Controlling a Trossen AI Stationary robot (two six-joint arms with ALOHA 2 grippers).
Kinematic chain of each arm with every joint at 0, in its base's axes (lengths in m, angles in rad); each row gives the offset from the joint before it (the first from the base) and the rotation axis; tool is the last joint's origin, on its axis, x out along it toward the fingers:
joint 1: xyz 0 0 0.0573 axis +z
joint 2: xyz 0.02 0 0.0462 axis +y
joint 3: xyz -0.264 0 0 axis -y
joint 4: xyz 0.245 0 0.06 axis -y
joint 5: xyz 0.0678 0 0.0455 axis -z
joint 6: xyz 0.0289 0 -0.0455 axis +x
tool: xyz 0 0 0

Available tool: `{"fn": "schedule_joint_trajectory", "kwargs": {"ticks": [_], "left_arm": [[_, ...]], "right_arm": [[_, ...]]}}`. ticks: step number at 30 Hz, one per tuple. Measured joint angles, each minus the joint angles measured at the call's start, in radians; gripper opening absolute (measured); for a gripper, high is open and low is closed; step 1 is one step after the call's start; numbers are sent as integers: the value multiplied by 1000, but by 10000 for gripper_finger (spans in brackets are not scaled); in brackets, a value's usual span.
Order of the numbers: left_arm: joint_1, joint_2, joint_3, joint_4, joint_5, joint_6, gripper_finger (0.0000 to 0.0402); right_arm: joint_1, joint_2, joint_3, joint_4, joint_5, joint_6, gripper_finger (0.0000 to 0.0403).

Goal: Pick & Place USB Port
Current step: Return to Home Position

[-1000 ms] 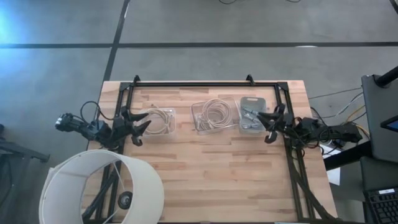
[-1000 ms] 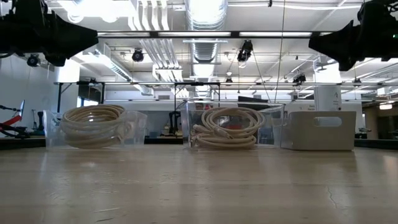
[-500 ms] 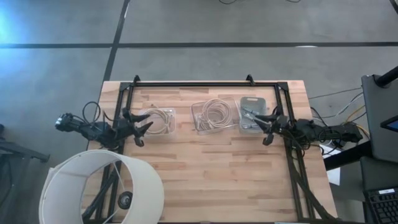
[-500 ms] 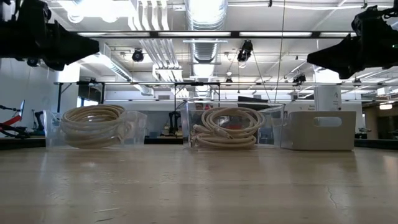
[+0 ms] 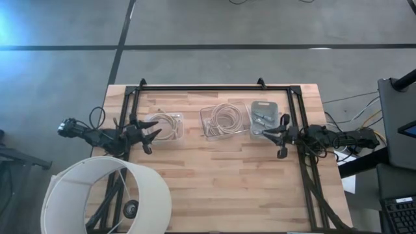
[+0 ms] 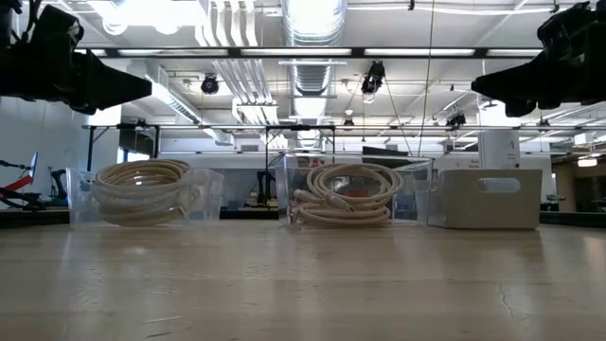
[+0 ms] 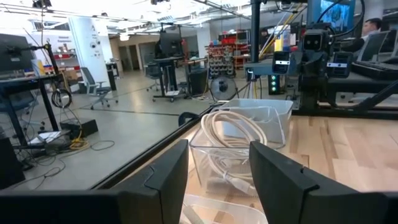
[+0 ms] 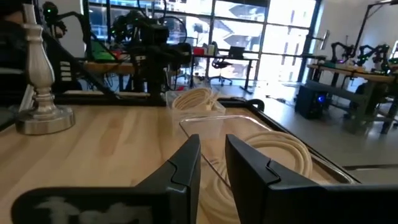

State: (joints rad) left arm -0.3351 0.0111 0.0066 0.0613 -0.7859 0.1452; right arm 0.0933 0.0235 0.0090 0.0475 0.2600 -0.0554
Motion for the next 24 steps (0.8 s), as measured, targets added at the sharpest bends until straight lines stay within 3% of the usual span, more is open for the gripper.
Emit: {"fn": "schedule_joint_trajectory", "kwargs": {"ticks": [10, 24], "left_arm": [[0, 17, 0, -5, 2, 0, 175], [0, 27, -1, -7, 3, 11, 174]], "right_arm": [[0, 53, 0, -8, -72, -5, 82], [0, 114, 0, -8, -75, -29, 85]]}}
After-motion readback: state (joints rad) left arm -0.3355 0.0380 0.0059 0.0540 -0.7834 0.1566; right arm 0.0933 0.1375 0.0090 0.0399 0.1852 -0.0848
